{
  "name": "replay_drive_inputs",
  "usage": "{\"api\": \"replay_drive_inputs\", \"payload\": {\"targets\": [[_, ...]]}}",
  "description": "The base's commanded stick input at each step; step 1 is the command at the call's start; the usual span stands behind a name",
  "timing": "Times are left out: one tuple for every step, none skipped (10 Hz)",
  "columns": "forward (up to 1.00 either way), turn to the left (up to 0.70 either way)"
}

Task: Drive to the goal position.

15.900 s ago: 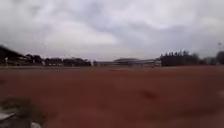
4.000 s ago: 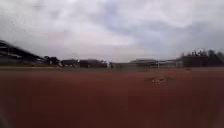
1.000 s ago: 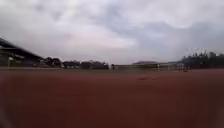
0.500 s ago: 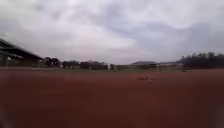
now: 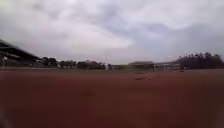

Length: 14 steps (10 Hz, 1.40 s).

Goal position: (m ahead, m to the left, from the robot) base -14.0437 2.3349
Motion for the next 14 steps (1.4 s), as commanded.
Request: {"api": "replay_drive_inputs", "payload": {"targets": [[0.00, -0.70], [0.00, -0.70], [0.00, -0.70], [0.00, -0.70], [0.00, -0.70], [0.00, -0.70], [0.00, -0.70], [0.00, -0.70], [0.00, -0.70], [0.00, -0.70], [0.00, -0.70], [0.00, -0.70], [0.00, -0.70], [0.00, -0.70]]}}
